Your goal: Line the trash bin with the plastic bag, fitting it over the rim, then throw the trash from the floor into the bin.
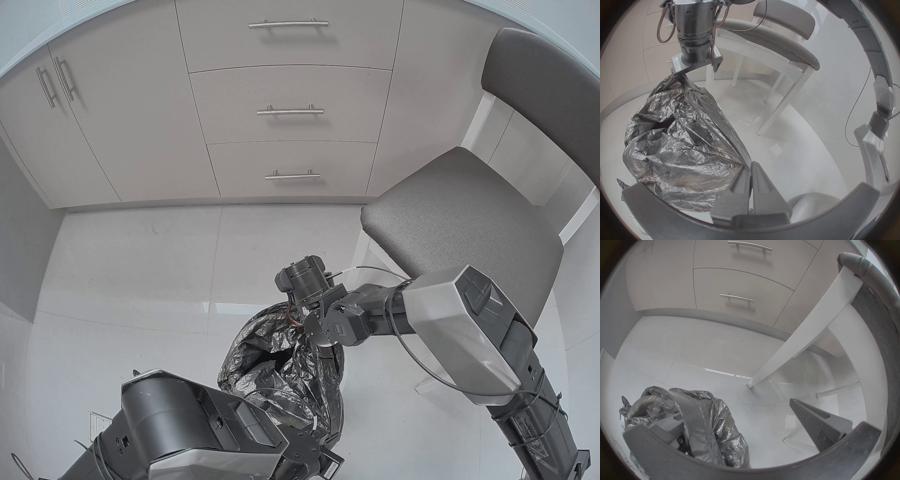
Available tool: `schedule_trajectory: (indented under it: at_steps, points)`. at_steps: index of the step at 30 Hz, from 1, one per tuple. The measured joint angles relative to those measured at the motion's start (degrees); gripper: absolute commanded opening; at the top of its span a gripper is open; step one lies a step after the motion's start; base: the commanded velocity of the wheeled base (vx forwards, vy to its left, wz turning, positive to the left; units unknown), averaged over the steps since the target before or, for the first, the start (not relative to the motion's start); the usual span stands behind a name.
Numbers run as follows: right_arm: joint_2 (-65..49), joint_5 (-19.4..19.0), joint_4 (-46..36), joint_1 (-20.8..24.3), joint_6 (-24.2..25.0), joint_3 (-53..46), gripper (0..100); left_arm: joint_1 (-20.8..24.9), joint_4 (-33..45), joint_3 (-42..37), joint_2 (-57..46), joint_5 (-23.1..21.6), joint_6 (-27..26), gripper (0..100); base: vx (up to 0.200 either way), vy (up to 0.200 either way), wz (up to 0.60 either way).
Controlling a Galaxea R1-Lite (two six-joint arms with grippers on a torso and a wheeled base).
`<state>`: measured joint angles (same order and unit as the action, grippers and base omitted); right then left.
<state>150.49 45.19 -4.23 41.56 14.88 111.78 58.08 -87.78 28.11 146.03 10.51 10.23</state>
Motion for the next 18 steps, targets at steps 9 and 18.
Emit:
schedule_trajectory:
  at_steps: [9,18]
  points:
    - [0.9,0.0,0.1,-1.6,0.0,0.8,100,0.0,0.0,0.2,0.2,0.2,0.0,0,0.0,0.0,0.0]
    - [2.0,0.0,0.1,-2.5,0.0,1.7,100,0.0,0.0,0.2,0.3,0.3,0.0,0,0.0,0.0,0.0]
